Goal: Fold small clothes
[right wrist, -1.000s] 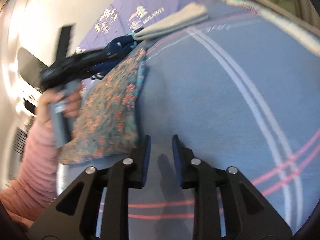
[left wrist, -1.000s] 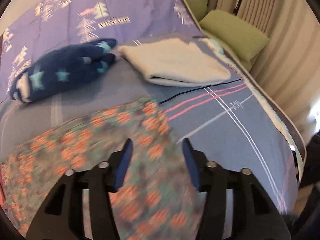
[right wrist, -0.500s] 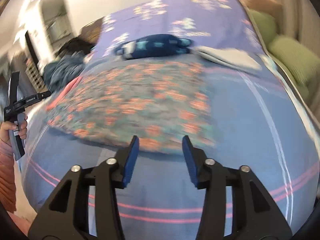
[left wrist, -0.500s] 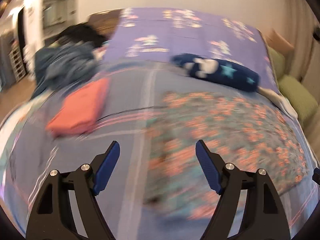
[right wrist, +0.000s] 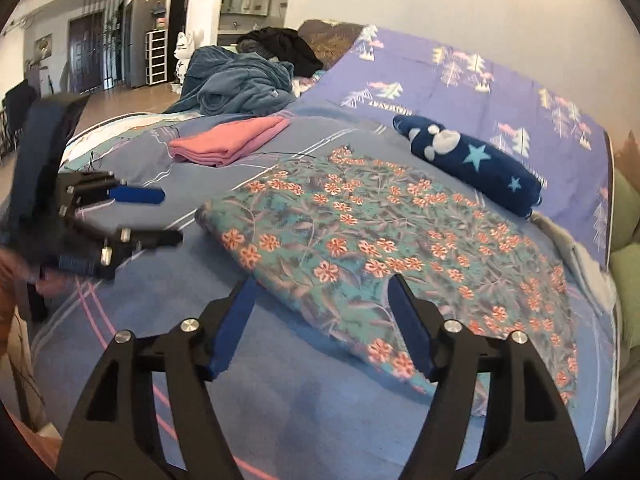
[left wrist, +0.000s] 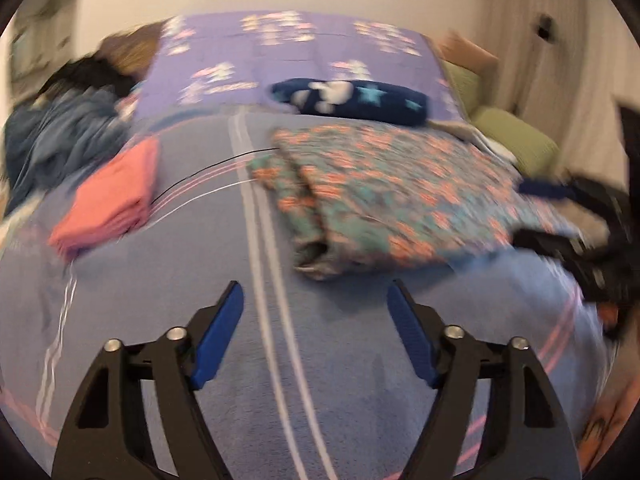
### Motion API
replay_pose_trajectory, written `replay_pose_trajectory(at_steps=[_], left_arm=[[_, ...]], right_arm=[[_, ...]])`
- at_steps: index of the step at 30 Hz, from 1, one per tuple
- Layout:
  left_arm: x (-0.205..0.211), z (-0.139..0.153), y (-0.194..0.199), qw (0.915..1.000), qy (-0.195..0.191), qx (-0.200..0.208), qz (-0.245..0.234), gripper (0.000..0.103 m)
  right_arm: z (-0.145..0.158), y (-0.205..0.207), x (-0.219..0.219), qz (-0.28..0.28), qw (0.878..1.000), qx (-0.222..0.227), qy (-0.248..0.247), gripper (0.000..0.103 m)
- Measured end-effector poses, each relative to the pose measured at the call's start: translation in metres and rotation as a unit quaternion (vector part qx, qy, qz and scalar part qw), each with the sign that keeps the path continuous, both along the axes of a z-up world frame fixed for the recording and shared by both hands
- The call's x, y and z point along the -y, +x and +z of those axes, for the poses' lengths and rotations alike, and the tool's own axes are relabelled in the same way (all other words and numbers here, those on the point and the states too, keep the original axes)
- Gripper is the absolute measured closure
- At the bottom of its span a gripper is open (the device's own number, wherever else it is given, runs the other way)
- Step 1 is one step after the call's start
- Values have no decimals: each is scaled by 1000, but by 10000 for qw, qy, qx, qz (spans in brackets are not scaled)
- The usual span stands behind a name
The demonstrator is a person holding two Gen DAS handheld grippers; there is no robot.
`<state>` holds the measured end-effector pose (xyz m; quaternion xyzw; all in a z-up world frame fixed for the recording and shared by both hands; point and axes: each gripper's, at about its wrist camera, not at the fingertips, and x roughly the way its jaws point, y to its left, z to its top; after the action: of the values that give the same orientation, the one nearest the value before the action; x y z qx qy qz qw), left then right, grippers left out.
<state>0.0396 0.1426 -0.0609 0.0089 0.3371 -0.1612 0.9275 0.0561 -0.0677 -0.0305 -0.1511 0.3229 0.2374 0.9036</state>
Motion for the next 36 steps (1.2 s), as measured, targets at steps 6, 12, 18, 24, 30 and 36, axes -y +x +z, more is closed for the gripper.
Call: replay_pose_trajectory(at_steps=[6, 12, 18, 24, 30, 36], left_arm=[[10, -4, 22, 9956, 449, 213, -788, 60], [7, -11, 39, 9820, 305, 10, -1865, 99], [-15, -25, 24, 9750, 761, -323, -2064, 103], [-24, -14, 13, 9849, 611, -166, -1610, 87], [-42, -1, 56, 9923, -716, -264, -979, 37], [-54, -19, 149, 9567, -2545, -1197, -754, 34]], right_arm=[[0, 17, 26, -745, 9958, -462, 274, 22], [-5, 19, 50, -1293, 9897, -576, 209, 20], [-16, 20, 37, -1042, 9928, -574, -134, 17], [-34, 4, -25, 31, 9968, -346, -716, 17], [-56, 3, -77, 363, 9872, 50, -1552, 17], [-56, 19, -92, 212, 9898, -58, -1410, 17]])
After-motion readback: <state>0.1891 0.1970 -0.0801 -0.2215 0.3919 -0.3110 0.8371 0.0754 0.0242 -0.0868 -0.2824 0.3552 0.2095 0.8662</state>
